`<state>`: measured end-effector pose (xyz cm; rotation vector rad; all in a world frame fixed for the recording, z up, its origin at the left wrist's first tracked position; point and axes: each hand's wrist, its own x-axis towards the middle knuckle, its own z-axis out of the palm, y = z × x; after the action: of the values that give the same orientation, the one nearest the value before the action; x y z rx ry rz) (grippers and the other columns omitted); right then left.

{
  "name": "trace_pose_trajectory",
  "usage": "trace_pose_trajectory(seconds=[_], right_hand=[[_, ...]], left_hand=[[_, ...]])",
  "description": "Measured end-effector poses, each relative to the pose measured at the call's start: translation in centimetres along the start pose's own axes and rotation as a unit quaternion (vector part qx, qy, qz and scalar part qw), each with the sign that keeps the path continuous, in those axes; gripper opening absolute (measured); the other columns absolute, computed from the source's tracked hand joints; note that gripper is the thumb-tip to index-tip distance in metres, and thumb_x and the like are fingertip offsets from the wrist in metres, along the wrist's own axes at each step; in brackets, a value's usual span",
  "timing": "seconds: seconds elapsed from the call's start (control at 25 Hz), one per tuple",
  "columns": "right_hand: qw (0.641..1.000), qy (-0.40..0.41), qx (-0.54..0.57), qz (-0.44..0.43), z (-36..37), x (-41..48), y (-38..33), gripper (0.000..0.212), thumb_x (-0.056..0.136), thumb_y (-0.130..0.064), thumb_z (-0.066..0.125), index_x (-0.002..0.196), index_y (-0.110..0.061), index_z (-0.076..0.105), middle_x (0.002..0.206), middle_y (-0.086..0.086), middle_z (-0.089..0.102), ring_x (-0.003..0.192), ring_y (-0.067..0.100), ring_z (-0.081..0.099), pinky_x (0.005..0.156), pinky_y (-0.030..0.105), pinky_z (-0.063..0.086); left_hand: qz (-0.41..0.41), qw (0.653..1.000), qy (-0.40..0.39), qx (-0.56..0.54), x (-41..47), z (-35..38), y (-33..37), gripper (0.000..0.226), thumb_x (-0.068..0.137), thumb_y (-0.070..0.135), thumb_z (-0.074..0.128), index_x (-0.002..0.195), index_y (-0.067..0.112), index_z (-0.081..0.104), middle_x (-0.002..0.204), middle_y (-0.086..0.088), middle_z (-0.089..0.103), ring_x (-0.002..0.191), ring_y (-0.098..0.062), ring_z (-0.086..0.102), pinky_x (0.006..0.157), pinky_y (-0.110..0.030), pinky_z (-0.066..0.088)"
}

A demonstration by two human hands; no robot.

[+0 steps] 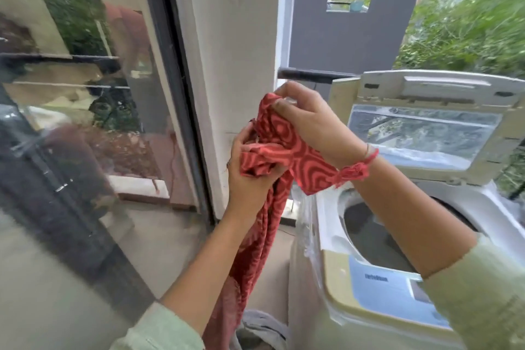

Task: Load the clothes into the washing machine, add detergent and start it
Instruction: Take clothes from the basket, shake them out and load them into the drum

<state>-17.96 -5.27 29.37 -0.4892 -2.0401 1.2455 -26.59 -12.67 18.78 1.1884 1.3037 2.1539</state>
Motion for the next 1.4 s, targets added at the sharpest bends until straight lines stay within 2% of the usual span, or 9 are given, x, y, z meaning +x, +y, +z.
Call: trace_pose_trajectory(seconds=[0.16,0.32,0.48,0.64,0.88,1.0,1.08,1.2,1.4], right_hand=[[0.992,0.057,-0.104,-0.043,-5.4,-2.8,3.3,0.003,0.084,-0.022,0.069,0.086,-0.022,0.066,0.09,-0.001,0.067,0.071,0.012,0.064,0.074,0.035,0.057],[0.999,0.022,-0.001,0.026,-9.9,-6.4,7.7,0.05,0.077,-0.043,0.069,0.123,-0.03,0.054,0.124,-0.005,0.055,0.101,0.02,0.065,0.086,0.03,0.054],[0.989,0.12,0.077,0.04,-14.5,-7.3,13.0,0.021,0.077,-0.028,0.065,0.093,-0.014,0.068,0.084,-0.007,0.07,0.081,0.008,0.064,0.074,0.03,0.053],[0.957,0.236,0.102,0.137,-21.4,-7.3,19.0,0.044,0.073,-0.037,0.07,0.088,0.005,0.063,0.081,0.02,0.066,0.079,0.025,0.061,0.078,0.055,0.051],[0.871,0.469,0.139,0.046,-41.5,-8.4,19.3,0.019,0.085,-0.027,0.069,0.094,-0.011,0.064,0.089,-0.001,0.071,0.084,0.014,0.066,0.075,0.027,0.054],[0.931,0.294,-0.123,0.178,-42.8,-10.2,24.4,0.012,0.084,-0.026,0.068,0.084,-0.016,0.062,0.081,0.002,0.064,0.079,0.019,0.06,0.073,0.034,0.051],[0.879,0.026,-0.343,0.329,-39.6,-12.4,29.2,0.015,0.083,-0.029,0.067,0.088,-0.016,0.062,0.089,0.006,0.064,0.088,0.025,0.06,0.075,0.033,0.047],[0.781,-0.186,-0.449,0.392,-34.3,-13.6,32.3,0.061,0.08,-0.046,0.067,0.129,-0.014,0.049,0.132,0.017,0.049,0.119,0.034,0.05,0.097,0.035,0.043],[0.879,-0.269,-0.349,0.181,-20.5,-8.7,28.5,0.087,0.075,-0.058,0.066,0.145,-0.021,0.03,0.148,0.013,0.03,0.134,0.031,0.033,0.111,0.041,0.03]], left_hand=[[-0.041,0.999,0.024,0.015,-0.3,4.6,-1.8,0.035,0.069,0.004,0.069,0.102,0.015,0.066,0.093,-0.004,0.07,0.089,-0.017,0.066,0.081,-0.036,0.053],[0.02,0.998,0.023,0.062,0.8,9.2,-2.1,0.033,0.073,0.013,0.071,0.097,0.034,0.064,0.093,0.005,0.068,0.087,-0.015,0.066,0.078,-0.034,0.053],[-0.01,0.984,-0.121,0.128,0.5,17.0,-4.3,0.062,0.065,0.018,0.071,0.111,0.04,0.035,0.107,0.006,0.059,0.095,-0.02,0.064,0.081,-0.043,0.054],[-0.078,0.898,-0.253,0.351,1.5,22.6,-7.8,0.12,0.058,0.034,0.083,0.144,0.035,-0.002,0.135,-0.005,0.027,0.133,-0.026,0.029,0.11,-0.036,0.027],[-0.228,0.725,-0.36,0.541,-1.7,24.8,-15.8,0.143,0.038,0.087,0.063,0.147,0.034,-0.013,0.158,-0.001,0.003,0.145,-0.022,0.005,0.115,-0.055,0.011],[-0.253,0.652,-0.415,0.581,-5.4,25.1,-20.1,0.111,0.064,0.072,0.065,0.148,0.025,0.01,0.154,-0.008,0.023,0.141,-0.026,0.02,0.111,-0.053,0.019],[-0.256,0.636,-0.432,0.586,-6.9,24.9,-20.9,0.094,0.072,0.061,0.064,0.146,0.027,0.018,0.152,-0.008,0.024,0.141,-0.027,0.019,0.11,-0.059,0.013],[-0.243,0.707,-0.381,0.544,-6.9,22.9,-19.6,0.079,0.082,0.052,0.06,0.146,0.028,0.022,0.154,-0.002,0.019,0.144,-0.022,0.009,0.113,-0.051,0.011],[-0.171,0.822,-0.106,0.533,-7.8,9.3,-16.9,0.057,0.082,0.023,0.056,0.137,0.018,0.042,0.14,-0.009,0.039,0.133,-0.028,0.032,0.113,-0.042,0.021]])
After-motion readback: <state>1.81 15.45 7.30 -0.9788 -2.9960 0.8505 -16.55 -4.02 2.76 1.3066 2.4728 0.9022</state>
